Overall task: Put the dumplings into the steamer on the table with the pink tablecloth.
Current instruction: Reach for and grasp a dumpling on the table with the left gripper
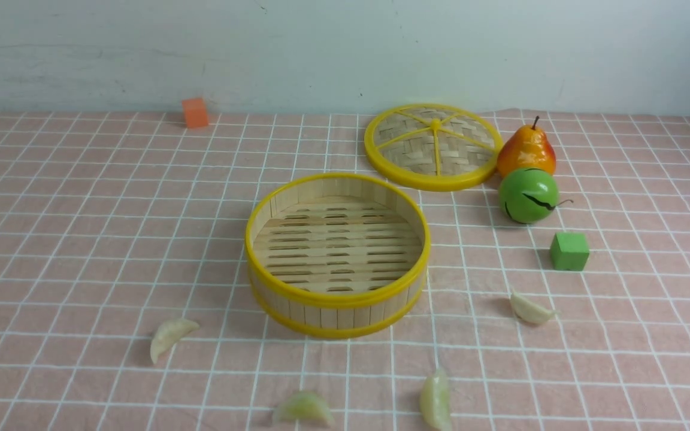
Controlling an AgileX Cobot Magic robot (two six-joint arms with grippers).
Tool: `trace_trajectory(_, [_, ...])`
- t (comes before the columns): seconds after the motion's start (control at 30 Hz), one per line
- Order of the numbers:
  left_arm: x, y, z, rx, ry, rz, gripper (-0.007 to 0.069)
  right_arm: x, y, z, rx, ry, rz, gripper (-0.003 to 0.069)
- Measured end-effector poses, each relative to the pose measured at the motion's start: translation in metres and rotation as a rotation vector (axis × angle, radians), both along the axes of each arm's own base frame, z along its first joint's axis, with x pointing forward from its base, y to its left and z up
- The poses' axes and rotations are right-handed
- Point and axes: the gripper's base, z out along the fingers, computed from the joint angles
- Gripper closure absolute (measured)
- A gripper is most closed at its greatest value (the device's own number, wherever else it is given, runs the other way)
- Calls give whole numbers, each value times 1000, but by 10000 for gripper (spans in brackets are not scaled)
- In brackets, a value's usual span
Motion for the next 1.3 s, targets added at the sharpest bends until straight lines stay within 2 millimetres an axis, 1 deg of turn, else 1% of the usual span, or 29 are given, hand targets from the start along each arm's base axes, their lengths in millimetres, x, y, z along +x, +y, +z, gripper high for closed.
trace_trajectory(0.03, [0,0,0,-18,0,0,386,0,0,0,4,0,0,419])
trace_trajectory(0.07, [0,-4,3,-211,-16,10,386,0,2,0,60,-4,2,419])
trace_trajectory(0.1, [1,-7,5,-364,-22,18,386,0,4,0,157,-8,0,419])
trace_trajectory(0.13, [1,-7,5,-396,-24,21,386,0,5,1,192,-11,1,419])
trace_trajectory(0.17, [1,-11,9,-665,-19,34,386,0,10,1,378,-10,-6,419])
trace_trajectory(0.23, [1,-14,11,-861,-10,39,386,0,17,2,668,-2,-14,419])
trace_trajectory(0.27, [1,-14,12,-874,-10,39,386,0,18,3,714,-1,-13,419])
trace_trajectory(0.3, [1,-15,13,-939,-8,41,386,0,21,4,876,6,-16,419])
trace_trajectory(0.37, [1,-15,14,-997,-11,44,386,0,24,6,1000,9,-10,419])
trace_trajectory(0.43, [1,-15,15,-1036,-11,44,386,0,25,7,1039,8,-8,419])
trace_trajectory(0.5, [1,-15,15,-1048,-11,44,386,0,25,7,1042,6,-8,419])
trace_trajectory(0.6, [0,-17,19,-1010,-8,17,386,1,24,8,1033,-12,-9,419])
trace_trajectory(0.7, [-7,-24,47,-815,-41,-108,418,1,24,13,933,-39,28,423])
trace_trajectory(0.73, [-10,-26,60,-751,-34,-146,450,0,24,20,872,-64,55,439])
trace_trajectory(0.77, [-11,-27,67,-695,-17,-163,477,-1,25,27,827,-81,75,458])
trace_trajectory(0.8, [-9,-29,76,-637,23,-177,517,-1,25,36,772,-99,95,491])
trace_trajectory(0.83, [-9,-29,78,-636,33,-181,526,-1,25,38,761,-102,98,499])
trace_trajectory(0.87, [-2,-30,92,-532,121,-189,588,2,24,54,672,-107,118,563])
trace_trajectory(0.9, [5,-29,102,-430,194,-191,638,8,24,65,586,-82,133,630])
trace_trajectory(0.93, [6,-29,104,-429,207,-194,638,7,24,68,571,-88,139,637])
trace_trajectory(0.97, [15,-28,117,-322,289,-203,638,15,25,81,474,-44,166,669])
trace_trajectory(1.0, [27,-25,129,-223,358,-210,638,25,25,95,387,11,197,677])
trace_trajectory(1.03, [26,-25,128,-209,367,-212,638,27,26,94,380,30,202,677])
trace_trajectory(1.07, [38,-23,141,-126,442,-225,638,38,27,108,273,100,262,678])
trace_trajectory(1.13, [53,-19,153,-23,524,-240,638,55,30,122,169,212,349,677])
trace_trajectory(1.17, [60,-19,158,24,562,-252,638,63,32,127,135,265,398,676])
trace_trajectory(1.2, [64,-19,159,41,572,-257,638,66,33,129,126,278,408,676])
trace_trajectory(1.27, [82,-24,164,140,668,-305,638,80,46,137,77,401,561,672])
trace_trajectory(1.3, [88,-27,162,167,705,-321,638,84,51,137,64,437,603,671])
